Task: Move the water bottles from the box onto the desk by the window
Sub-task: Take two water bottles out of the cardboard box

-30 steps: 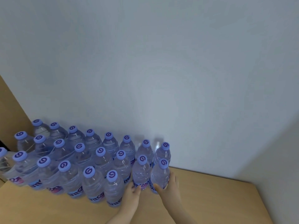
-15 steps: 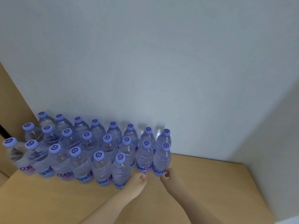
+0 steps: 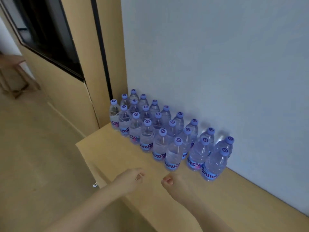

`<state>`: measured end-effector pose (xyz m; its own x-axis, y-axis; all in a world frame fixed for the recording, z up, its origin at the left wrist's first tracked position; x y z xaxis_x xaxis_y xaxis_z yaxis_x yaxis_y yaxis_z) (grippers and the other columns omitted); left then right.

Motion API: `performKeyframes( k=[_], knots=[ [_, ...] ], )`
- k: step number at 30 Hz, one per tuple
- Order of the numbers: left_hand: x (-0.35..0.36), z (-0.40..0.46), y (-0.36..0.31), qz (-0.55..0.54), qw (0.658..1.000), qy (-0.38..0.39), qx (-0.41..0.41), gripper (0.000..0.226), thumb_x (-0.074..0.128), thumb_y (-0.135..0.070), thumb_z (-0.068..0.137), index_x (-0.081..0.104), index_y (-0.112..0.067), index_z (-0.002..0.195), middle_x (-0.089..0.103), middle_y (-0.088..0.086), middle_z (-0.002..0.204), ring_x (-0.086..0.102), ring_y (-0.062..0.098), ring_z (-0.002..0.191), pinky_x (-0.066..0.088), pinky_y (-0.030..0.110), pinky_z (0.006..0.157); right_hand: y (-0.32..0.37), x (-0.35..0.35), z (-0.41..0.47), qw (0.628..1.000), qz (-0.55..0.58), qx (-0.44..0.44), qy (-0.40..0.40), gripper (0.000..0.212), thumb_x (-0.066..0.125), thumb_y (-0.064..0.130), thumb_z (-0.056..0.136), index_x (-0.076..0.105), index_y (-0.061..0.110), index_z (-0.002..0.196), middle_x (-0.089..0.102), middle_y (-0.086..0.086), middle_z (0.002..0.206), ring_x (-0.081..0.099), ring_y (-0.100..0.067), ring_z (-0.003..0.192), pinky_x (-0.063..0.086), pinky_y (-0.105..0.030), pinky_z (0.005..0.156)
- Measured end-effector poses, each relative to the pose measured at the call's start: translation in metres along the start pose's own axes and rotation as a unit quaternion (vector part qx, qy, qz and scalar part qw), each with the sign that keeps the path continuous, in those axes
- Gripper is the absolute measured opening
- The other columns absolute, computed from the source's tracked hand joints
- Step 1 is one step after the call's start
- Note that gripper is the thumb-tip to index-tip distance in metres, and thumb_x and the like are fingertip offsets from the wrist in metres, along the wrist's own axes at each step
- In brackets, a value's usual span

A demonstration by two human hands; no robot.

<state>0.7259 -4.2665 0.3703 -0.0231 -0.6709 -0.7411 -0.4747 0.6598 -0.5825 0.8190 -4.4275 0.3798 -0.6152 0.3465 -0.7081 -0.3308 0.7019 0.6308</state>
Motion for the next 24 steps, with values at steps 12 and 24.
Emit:
performKeyframes(
  k=[12, 24],
  knots=[
    [-0.136, -0.121, 0.171, 0.137, 0.962, -0.117, -0.206, 0.027, 0.038, -0.029, 0.095, 0.059, -0.023, 0.11, 0.066, 0.0, 0.115, 0.061, 0.022, 0.106, 0.048, 0.031, 0.082, 0.228, 0.113, 0.03, 0.955, -0.184, -0.197, 0.122, 0.041, 0.05, 0.038, 0.096, 0.053, 0.012, 0.128, 0.06, -0.005, 0.125, 0.058, -0.021, 0.107, 0.048, -0.029, 0.087],
    [-0.287, -0.22, 0.37, 0.107, 0.914, -0.183, -0.346, 0.028, 0.039, -0.024, 0.096, 0.059, -0.014, 0.112, 0.062, 0.01, 0.121, 0.059, 0.028, 0.112, 0.046, 0.032, 0.087, 0.461, 0.292, 0.069, 0.913, -0.254, -0.277, 0.157, 0.038, 0.047, 0.045, 0.094, 0.059, 0.015, 0.115, 0.064, -0.005, 0.112, 0.062, -0.026, 0.102, 0.052, -0.039, 0.088]
  ],
)
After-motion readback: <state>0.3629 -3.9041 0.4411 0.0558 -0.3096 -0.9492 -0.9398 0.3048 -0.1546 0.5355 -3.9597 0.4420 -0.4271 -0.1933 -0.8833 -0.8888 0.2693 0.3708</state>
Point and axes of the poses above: each hand's wrist, its own z-axis towards the middle knuckle, its own x-axis out of the palm, y = z × x, the point moved 6 cm from there along z, towards the middle knuckle
